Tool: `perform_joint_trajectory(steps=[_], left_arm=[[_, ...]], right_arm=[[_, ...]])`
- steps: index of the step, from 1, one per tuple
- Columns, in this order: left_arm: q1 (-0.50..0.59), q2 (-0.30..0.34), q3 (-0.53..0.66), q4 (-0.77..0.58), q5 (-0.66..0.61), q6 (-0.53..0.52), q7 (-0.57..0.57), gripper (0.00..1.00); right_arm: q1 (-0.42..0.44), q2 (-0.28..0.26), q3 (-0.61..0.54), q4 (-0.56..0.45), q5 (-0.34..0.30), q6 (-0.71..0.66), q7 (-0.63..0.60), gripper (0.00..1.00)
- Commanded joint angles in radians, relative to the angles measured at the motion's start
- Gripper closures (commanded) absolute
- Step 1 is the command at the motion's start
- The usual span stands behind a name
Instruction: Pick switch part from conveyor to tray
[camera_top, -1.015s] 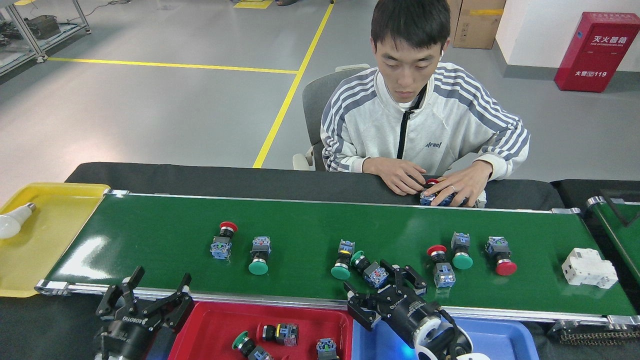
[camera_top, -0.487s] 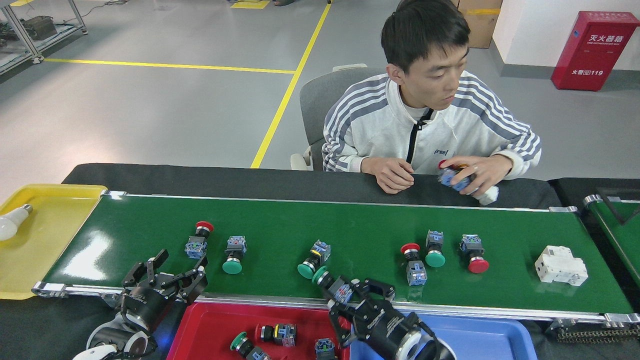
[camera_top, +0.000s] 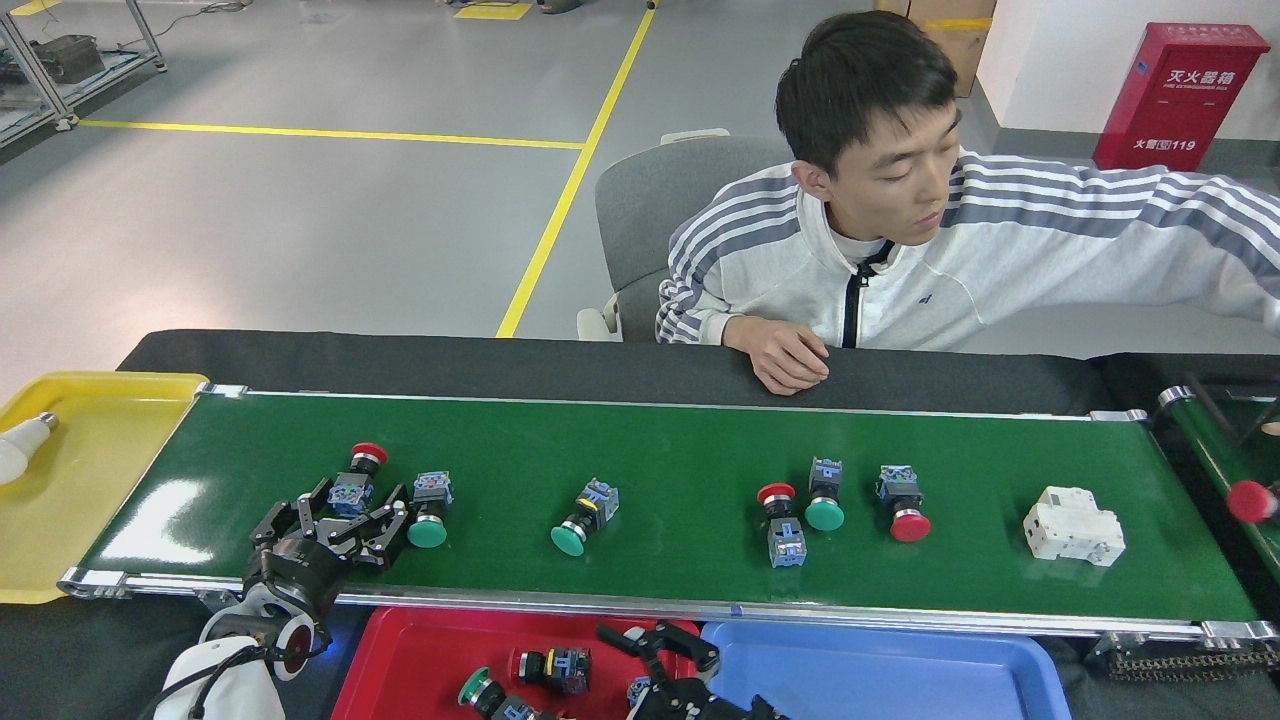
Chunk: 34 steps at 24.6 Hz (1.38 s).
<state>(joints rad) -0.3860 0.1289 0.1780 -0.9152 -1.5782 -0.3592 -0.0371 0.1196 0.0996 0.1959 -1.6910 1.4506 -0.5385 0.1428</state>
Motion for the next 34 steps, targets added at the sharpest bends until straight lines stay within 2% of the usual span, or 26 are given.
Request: perform_joint_trajectory(steps=[1,3,5,6,9,12,13,14,17,18,22,24,26,27,29,30,31,34], left_arm=[[-0.001,-0.006,-0.003,-0.016,0.023,-0.001,0.014,0.93],[0.039,-0.005,-0.015,-0.083,0.052,-0.006,0.039,0.97],[0.091,-0.006,-0.02,-0.174,0.052,-0.023,0.04,0.97],[0.122,-0.009,-0.029,-0.238,0.052,-0.046,0.039,0.97],[0.217,-0.012,-0.083,-0.435,0.057,-0.124,0.034,0.95],[0.371,-0.014,-0.138,-0.631,0.055,-0.207,0.029,0.89],[0.421,-0.012,-0.163,-0.691,0.055,-0.245,0.029,0.85],[0.47,-0.012,-0.181,-0.74,0.057,-0.287,0.029,0.75],[0.556,-0.029,-0.216,-0.8,0.052,-0.313,0.028,0.06],[0.559,-0.043,-0.23,-0.8,0.05,-0.299,0.029,0.0],[0.553,-0.048,-0.229,-0.797,0.049,-0.245,0.029,0.0],[0.549,-0.051,-0.222,-0.797,0.055,-0.167,0.029,0.0],[0.549,-0.051,-0.196,-0.797,0.06,-0.06,0.029,0.0],[0.55,-0.048,-0.17,-0.795,0.058,0.008,0.029,0.0],[0.549,-0.043,-0.13,-0.778,0.058,0.108,0.029,0.0],[0.547,-0.04,-0.104,-0.758,0.058,0.134,0.029,0.0],[0.547,-0.038,-0.069,-0.738,0.06,0.137,0.029,0.0],[0.546,-0.037,-0.005,-0.703,0.067,0.129,0.026,0.0]], right_arm=[[0.061,0.035,-0.118,-0.044,-0.019,0.107,-0.019,0.02],[0.115,0.035,-0.2,-0.058,-0.019,0.322,-0.117,0.03],[0.118,0.034,-0.208,-0.047,-0.018,0.552,-0.219,0.02],[0.114,0.031,-0.207,-0.038,-0.018,0.632,-0.224,0.02],[0.089,0.026,-0.204,-0.013,-0.01,0.657,-0.219,0.02],[0.006,0.026,-0.141,0.046,0.004,0.667,-0.192,0.02],[-0.032,0.028,-0.122,0.079,0.019,0.67,-0.167,0.02],[-0.061,0.028,-0.11,0.108,0.033,0.67,-0.146,0.02],[-0.13,0.04,-0.072,0.166,0.05,0.672,-0.106,0.02],[-0.152,0.043,-0.056,0.18,0.05,0.672,-0.094,0.02],[-0.228,0.052,-0.032,0.251,0.05,0.673,-0.045,0.02],[-0.252,0.054,-0.032,0.278,0.048,0.675,-0.02,0.04],[-0.262,0.054,-0.032,0.292,0.048,0.677,-0.015,0.12],[-0.27,0.055,-0.032,0.304,0.05,0.683,-0.015,0.22],[-0.288,0.052,-0.03,0.33,0.051,0.683,-0.006,0.49],[-0.298,0.051,-0.03,0.344,0.051,0.681,0.006,0.62],[-0.304,0.051,-0.03,0.35,0.051,0.677,0.012,0.7],[-0.304,0.046,-0.027,0.346,0.05,0.672,0.014,0.89]])
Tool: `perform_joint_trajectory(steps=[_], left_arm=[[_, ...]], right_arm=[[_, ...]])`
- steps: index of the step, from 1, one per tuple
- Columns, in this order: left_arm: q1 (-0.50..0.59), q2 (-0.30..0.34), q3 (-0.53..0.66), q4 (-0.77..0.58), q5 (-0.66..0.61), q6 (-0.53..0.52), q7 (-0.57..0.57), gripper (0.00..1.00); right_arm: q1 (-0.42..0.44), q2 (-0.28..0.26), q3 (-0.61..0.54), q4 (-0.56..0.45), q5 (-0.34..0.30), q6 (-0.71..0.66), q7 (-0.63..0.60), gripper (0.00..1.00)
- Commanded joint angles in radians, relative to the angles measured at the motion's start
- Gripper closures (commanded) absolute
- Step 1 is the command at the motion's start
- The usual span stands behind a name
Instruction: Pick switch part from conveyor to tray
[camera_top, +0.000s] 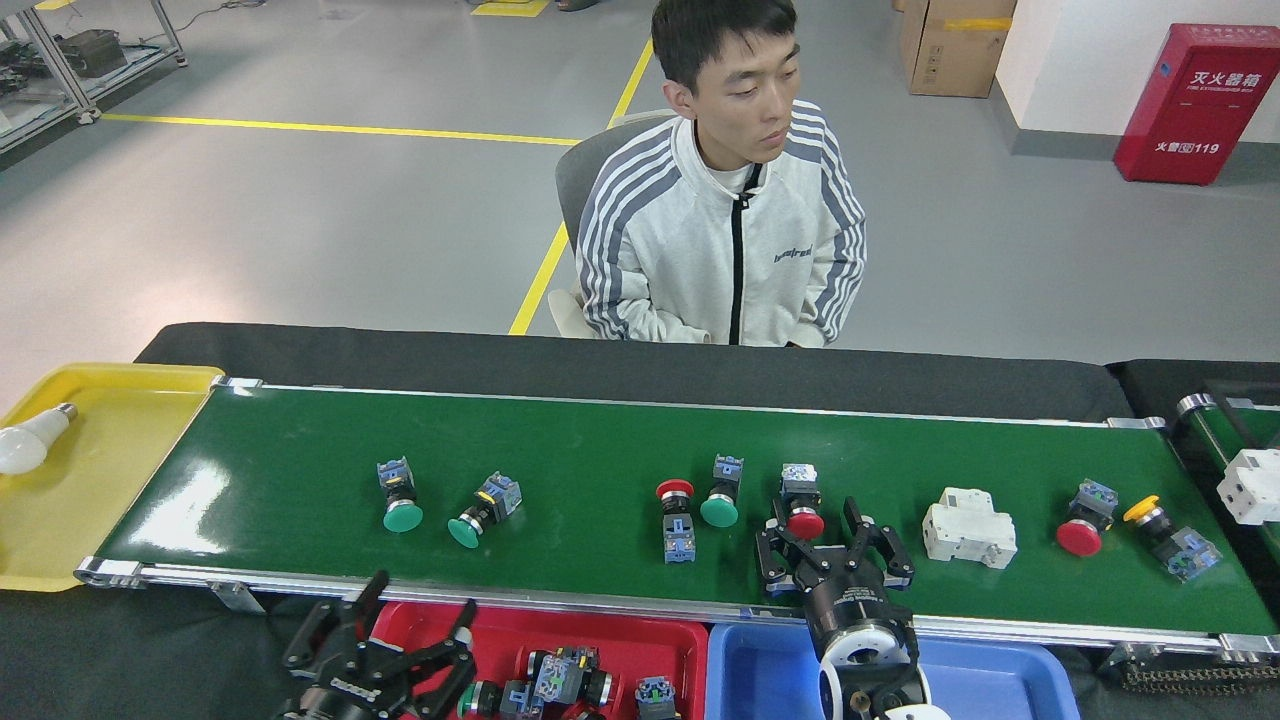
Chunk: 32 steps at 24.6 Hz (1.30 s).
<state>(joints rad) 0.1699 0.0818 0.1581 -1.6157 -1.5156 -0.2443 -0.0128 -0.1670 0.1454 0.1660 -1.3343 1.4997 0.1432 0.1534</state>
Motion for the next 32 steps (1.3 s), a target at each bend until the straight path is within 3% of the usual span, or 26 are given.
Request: perform_joint_trajectory(steps=[1,4,8,9,10,11,15,20,24,27,28,29,31,32], left_arm=[[-0.01,0.012,0.021,-0.001,0.015,0.01,-0.001,0.0],[-0.01,0.019,0.027,-0.004,0.069,0.005,-0.049,0.0],[-0.079,0.039,0.026,0.046,0.074,0.007,-0.05,0.0],[-0.113,0.049,0.026,0.083,0.071,0.01,-0.05,0.0],[-0.15,0.056,0.026,0.119,0.067,0.014,-0.05,0.0],[-0.184,0.064,0.024,0.155,0.063,0.016,-0.05,0.0],[-0.283,0.081,0.024,0.289,0.04,0.017,-0.05,0.0],[-0.377,0.115,0.02,0.431,0.04,0.042,-0.039,0.0],[-0.431,0.138,0.015,0.507,0.038,0.062,-0.03,0.0],[-0.48,0.138,0.015,0.573,0.04,0.074,-0.023,0.04],[-0.495,0.136,0.014,0.597,0.04,0.088,-0.012,0.14],[-0.506,0.136,0.012,0.619,0.04,0.1,-0.003,0.32],[-0.526,0.136,0.014,0.66,0.043,0.109,0.004,0.8],[-0.537,0.134,0.017,0.686,0.044,0.112,0.005,0.86]], right_arm=[[-0.014,-0.003,0.015,-0.016,0.001,-0.013,0.003,0.92],[0.027,-0.013,0.086,-0.083,0.001,-0.068,0.002,0.98],[0.178,-0.049,0.204,-0.296,0.001,-0.251,-0.008,0.97],[0.208,-0.066,0.237,-0.339,-0.001,-0.323,-0.015,0.86],[0.227,-0.078,0.262,-0.372,0.001,-0.389,-0.025,0.47],[0.239,-0.079,0.277,-0.388,-0.001,-0.442,-0.034,0.0],[0.242,-0.075,0.314,-0.388,-0.001,-0.528,-0.037,0.0],[0.251,-0.069,0.265,-0.39,-0.013,-0.493,-0.038,0.01],[0.34,-0.049,0.142,-0.395,-0.015,-0.244,-0.118,0.01],[0.388,-0.055,0.09,-0.395,-0.015,-0.028,-0.255,0.01],[0.399,-0.055,0.064,-0.395,-0.013,0.024,-0.268,0.01],[0.402,-0.055,0.043,-0.395,-0.015,0.061,-0.268,0.01],[0.403,-0.055,-0.003,-0.385,-0.015,0.082,-0.268,0.01],[0.402,-0.052,-0.023,-0.378,-0.015,0.084,-0.265,0.01]])
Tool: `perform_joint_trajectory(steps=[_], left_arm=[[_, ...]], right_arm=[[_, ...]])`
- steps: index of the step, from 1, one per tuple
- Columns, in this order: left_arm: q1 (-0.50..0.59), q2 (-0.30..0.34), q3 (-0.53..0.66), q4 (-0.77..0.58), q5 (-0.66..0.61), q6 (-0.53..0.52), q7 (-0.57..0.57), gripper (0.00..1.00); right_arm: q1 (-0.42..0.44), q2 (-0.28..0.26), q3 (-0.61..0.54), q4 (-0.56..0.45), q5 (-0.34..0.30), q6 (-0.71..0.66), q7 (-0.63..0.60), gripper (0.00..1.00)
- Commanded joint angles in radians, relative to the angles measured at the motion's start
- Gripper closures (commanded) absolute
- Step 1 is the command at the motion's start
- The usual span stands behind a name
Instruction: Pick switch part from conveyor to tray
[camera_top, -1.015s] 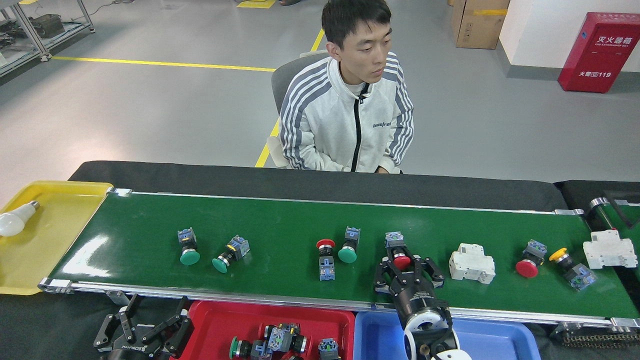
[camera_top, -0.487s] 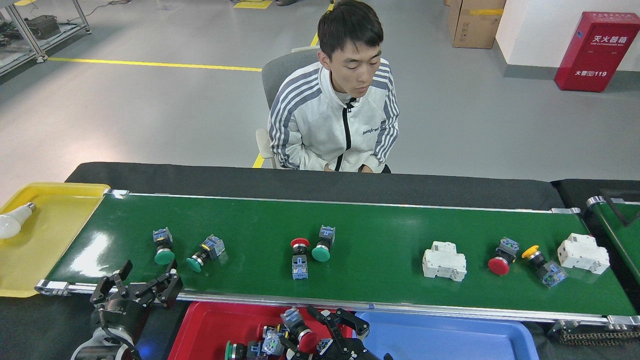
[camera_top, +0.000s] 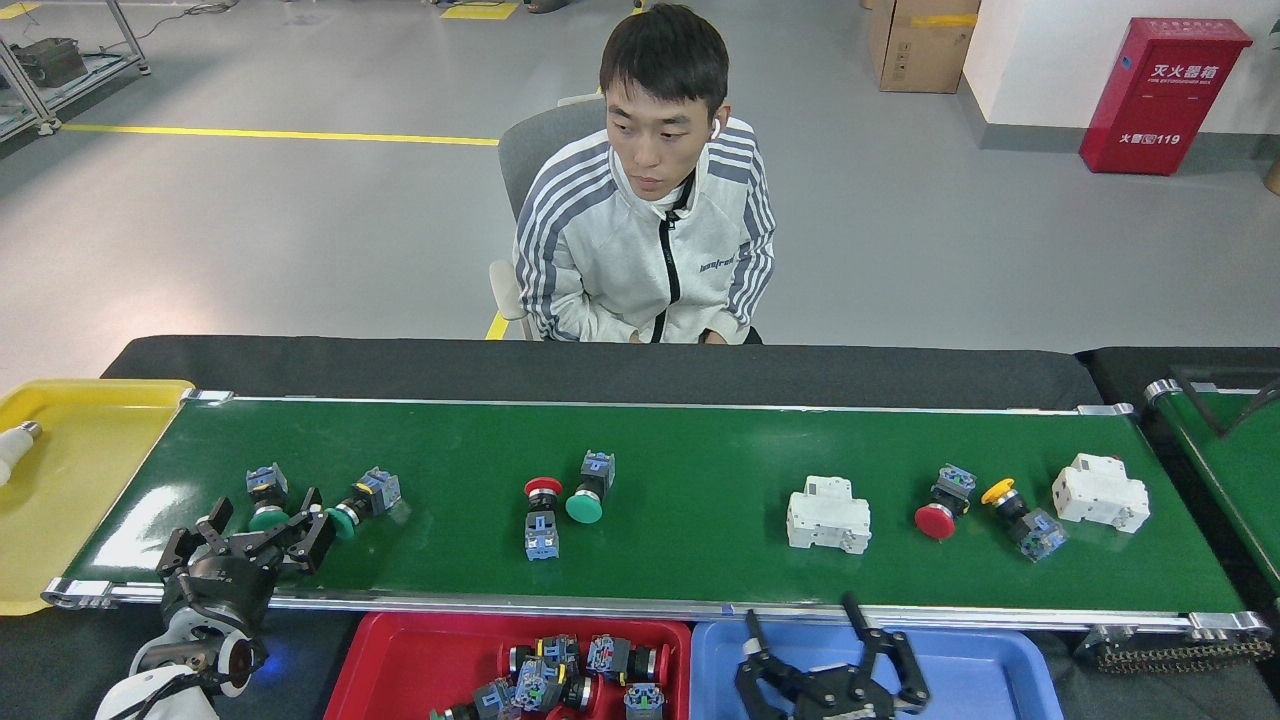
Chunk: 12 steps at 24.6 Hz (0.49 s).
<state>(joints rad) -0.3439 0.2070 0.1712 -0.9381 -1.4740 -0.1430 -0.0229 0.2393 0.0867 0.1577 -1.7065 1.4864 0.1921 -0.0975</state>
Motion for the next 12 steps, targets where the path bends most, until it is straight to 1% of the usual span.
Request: perform_joint_trajectory(steps=[1,4,6,7,9,12], left_arm=[[-0.027,0.008,0.005,0.016,0.004,0.011,0.02,0.91],[-0.024,0.002,-0.001,0.013,0.003,0.009,0.064,0.95],[0.005,-0.001,-0.012,-0.028,0.003,-0.007,0.077,0.96],[0.028,-0.001,-0.025,-0.083,0.006,-0.02,0.077,0.96],[0.094,-0.003,-0.038,-0.222,0.027,-0.095,0.077,0.95],[0.246,-0.02,-0.041,-0.47,0.047,-0.283,0.066,0.93]], right_arm=[[-0.009,0.007,-0.021,0.008,-0.002,0.036,-0.013,0.01],[-0.031,0.007,-0.023,0.044,0.003,0.043,-0.011,0.01],[-0.058,0.005,-0.023,0.071,0.008,0.043,0.005,0.01],[-0.077,0.005,-0.023,0.084,0.008,0.043,0.016,0.01],[-0.123,-0.001,-0.021,0.113,0.011,0.043,0.039,0.01],[-0.215,0.005,-0.014,0.186,0.014,0.041,0.068,0.01]])
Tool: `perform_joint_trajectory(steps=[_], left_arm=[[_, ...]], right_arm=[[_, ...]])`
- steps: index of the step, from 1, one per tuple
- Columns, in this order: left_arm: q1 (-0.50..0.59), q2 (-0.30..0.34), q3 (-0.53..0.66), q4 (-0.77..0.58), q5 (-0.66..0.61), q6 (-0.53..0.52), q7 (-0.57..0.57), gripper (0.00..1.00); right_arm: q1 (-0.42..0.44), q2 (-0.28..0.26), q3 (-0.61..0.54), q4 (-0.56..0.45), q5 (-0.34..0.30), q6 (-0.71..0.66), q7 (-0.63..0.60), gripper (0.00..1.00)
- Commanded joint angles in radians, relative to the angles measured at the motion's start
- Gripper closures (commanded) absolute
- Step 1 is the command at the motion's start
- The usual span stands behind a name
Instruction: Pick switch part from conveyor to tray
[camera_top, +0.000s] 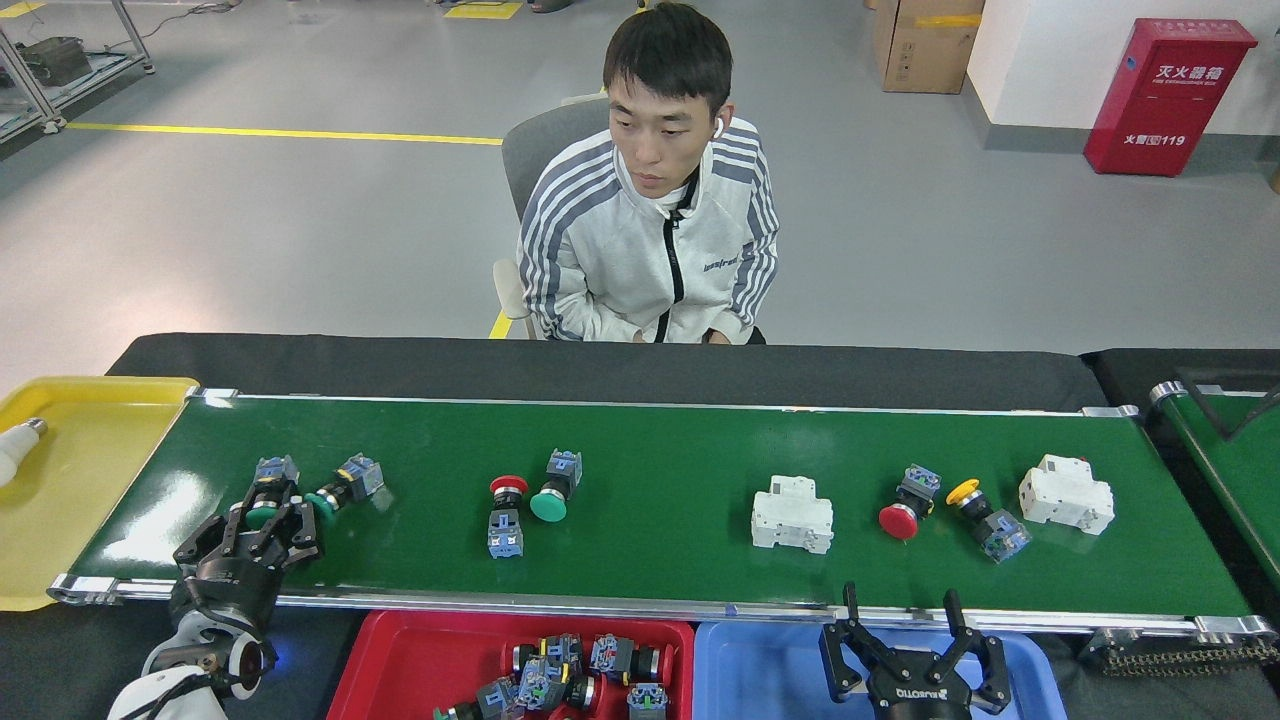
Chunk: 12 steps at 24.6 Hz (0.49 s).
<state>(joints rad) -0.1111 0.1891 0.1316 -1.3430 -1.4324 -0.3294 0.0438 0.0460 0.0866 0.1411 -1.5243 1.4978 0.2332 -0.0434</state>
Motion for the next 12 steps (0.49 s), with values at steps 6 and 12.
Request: perform_joint_trajectory(steps=[6,12], left_arm=[[0.274,-0.042,-0.125,-0.357,-0.003,-0.365,-0.01,0.42],[0.283,-0.072,-0.155,-0.363,-0.007,-0.306,-0.027,0.0]], right_arm=[[-0.135,0.019,0.006,0.111,0.004,0.001,0.056,0.01],[-0.19,0.025,0.005,0.176,-0.001,-0.002,0.069,0.24]])
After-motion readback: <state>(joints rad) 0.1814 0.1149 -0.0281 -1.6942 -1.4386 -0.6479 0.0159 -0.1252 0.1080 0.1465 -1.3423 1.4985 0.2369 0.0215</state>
